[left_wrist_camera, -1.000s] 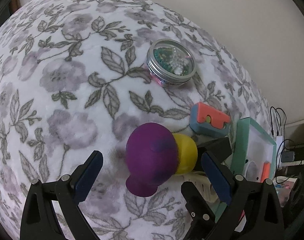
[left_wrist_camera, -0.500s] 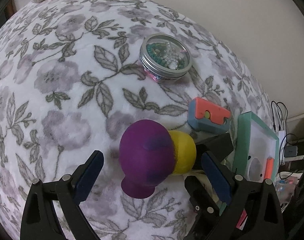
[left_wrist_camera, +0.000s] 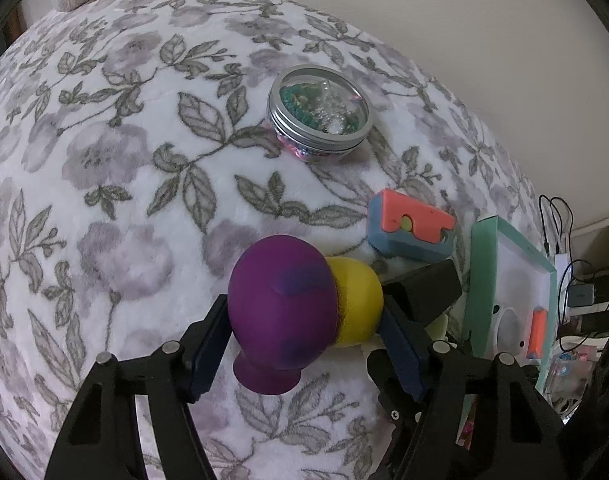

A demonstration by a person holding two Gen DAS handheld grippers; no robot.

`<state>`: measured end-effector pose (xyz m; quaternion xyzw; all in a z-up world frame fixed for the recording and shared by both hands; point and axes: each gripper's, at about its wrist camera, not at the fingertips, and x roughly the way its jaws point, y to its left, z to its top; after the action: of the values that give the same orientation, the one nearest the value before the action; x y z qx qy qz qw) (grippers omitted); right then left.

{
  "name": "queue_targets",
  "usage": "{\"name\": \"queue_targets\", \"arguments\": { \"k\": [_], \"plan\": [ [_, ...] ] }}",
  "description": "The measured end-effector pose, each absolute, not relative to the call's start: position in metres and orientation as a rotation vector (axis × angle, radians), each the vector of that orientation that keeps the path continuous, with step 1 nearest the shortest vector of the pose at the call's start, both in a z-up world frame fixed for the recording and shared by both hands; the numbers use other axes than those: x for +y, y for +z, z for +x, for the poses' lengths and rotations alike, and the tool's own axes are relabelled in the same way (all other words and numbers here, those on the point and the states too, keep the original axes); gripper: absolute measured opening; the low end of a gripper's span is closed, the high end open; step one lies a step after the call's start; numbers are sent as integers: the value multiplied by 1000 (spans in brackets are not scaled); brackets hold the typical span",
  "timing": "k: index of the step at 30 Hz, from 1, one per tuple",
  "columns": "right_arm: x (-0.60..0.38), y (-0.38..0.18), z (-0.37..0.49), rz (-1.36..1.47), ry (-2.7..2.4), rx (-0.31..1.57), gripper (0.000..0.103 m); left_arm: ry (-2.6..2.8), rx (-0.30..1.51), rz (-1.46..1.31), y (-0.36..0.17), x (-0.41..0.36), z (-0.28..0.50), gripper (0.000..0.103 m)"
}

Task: Organize rigid objects
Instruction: 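Grasp the purple-and-yellow bulb toy with the left tool, then grasp the white plastic clip with the right tool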

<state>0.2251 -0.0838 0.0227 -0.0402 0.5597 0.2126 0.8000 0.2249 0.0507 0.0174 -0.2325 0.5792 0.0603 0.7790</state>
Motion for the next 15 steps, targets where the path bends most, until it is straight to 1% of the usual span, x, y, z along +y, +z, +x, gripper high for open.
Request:
{"name": "queue_targets", "arguments": {
  "k": [10, 15],
  "plan": [
    [-84, 27, 224, -97, 470, 1202, 57, 174, 1239, -524, 22, 65, 219, 73],
    [-88, 35, 224, -88, 471, 1187, 57, 175, 1194, -529, 39, 70, 215, 73]
  ]
}}
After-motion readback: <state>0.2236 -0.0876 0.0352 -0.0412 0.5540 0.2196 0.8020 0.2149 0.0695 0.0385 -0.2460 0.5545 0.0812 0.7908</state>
